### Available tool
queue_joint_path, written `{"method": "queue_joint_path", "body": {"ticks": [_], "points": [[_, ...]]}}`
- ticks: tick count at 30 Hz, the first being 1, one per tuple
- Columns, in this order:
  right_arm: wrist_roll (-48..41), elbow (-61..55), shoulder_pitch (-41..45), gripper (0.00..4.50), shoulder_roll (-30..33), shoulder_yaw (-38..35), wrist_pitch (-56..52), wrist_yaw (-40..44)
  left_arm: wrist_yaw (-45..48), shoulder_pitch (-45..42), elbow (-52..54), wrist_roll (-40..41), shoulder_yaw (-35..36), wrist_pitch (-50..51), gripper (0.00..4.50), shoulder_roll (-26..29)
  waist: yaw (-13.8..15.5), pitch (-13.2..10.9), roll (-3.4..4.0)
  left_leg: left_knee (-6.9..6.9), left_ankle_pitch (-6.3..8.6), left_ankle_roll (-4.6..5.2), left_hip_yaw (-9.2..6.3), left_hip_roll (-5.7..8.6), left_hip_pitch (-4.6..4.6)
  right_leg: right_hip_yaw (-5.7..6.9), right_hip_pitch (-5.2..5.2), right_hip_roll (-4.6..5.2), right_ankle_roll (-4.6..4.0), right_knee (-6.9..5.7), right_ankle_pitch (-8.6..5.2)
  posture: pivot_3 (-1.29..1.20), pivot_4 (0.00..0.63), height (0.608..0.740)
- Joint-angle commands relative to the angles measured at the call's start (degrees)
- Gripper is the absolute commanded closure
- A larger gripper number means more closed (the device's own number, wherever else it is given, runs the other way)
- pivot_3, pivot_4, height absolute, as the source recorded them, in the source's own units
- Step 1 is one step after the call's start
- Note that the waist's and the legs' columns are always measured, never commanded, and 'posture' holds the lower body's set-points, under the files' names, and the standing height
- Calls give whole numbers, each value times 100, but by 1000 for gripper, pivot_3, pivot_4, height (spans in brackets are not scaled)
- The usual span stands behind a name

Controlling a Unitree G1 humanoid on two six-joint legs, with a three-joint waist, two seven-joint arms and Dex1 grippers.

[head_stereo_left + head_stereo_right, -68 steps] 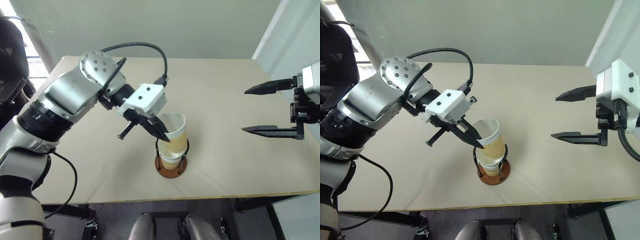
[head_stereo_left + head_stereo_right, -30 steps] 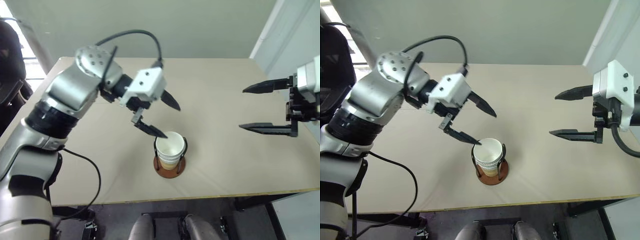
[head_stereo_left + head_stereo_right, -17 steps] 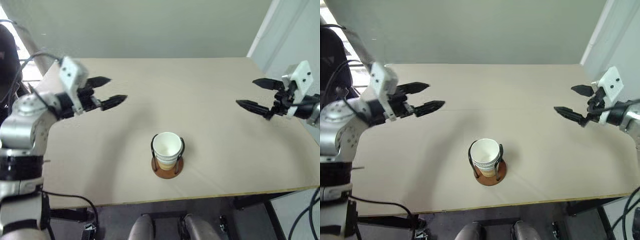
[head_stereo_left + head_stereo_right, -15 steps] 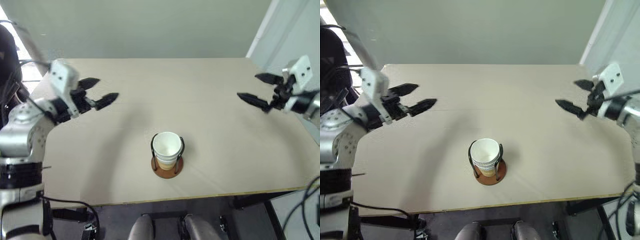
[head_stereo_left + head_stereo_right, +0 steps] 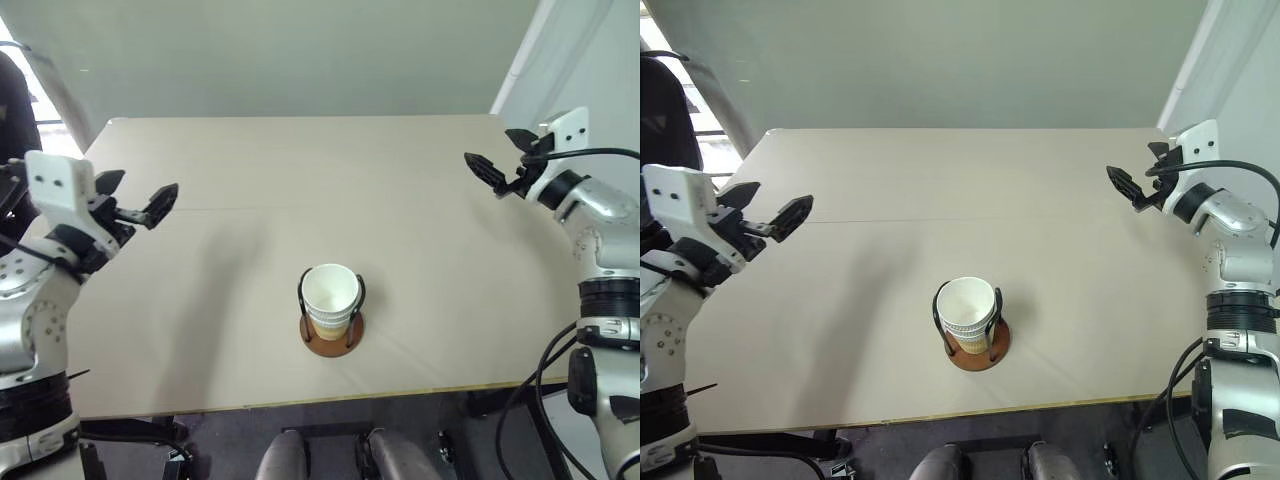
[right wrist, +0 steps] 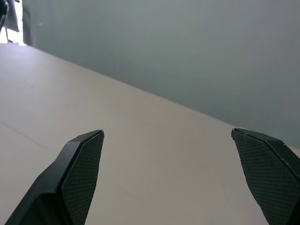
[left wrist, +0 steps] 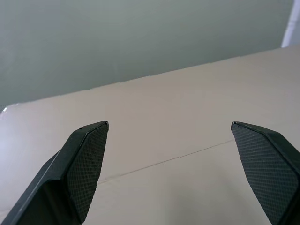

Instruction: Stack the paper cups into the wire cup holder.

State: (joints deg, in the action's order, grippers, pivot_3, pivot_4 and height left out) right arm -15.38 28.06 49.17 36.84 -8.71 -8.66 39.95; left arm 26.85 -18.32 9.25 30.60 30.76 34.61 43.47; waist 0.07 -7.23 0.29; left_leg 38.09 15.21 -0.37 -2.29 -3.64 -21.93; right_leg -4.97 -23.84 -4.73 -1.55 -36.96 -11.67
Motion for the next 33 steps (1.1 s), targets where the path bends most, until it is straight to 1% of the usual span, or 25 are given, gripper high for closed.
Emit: {"method": "queue_joint_path", "body": {"ticks": [1,5,8,13,17,23,30,33], "points": [[5,46,270,0,-2,-194,311,-96,-146,55,317,117,288,-1,18,-21,2,0,0,-2,0,0,-1,-2,0,1,0,-1,-1,0,0,0,150,740],[90,306,419,0,-163,-121,548,-234,-480,166,420,-56,363,-171,18,-144,-13,0,0,0,0,-1,2,-2,1,1,1,0,-5,1,2,0,150,740],[172,564,613,0,-267,-127,714,-373,-671,256,621,-44,380,-148,18,-266,-17,0,0,-1,0,0,2,-2,1,0,0,0,-12,1,6,0,150,740],[256,883,853,0,-376,-118,895,-506,-812,448,913,-67,330,-144,18,-401,-22,-1,-1,-5,0,0,0,-3,1,2,-2,0,-19,1,11,0,150,740],[265,949,915,0,-413,-115,953,-555,-790,509,1005,-115,279,-183,18,-397,-21,-1,-1,-7,0,0,2,-5,1,3,-4,0,-24,0,13,0,150,740],[364,1063,974,0,-479,-170,1146,-900,-718,394,972,-318,50,-393,18,-334,-21,-1,-1,-8,0,0,1,-6,1,3,-4,0,-27,0,15,0,150,740],[359,1131,1077,0,-460,-148,1122,-932,-827,475,919,-447,91,-606,18,-476,-25,-2,-2,-17,1,0,2,-7,0,3,-10,-1,-33,1,18,0,150,740],[350,1058,1033,0,-489,-147,1081,-962,-761,487,845,-454,12,-591,18,-449,-25,-3,-2,-18,1,0,2,-7,0,3,-10,0,-34,2,18,0,150,740]]}}
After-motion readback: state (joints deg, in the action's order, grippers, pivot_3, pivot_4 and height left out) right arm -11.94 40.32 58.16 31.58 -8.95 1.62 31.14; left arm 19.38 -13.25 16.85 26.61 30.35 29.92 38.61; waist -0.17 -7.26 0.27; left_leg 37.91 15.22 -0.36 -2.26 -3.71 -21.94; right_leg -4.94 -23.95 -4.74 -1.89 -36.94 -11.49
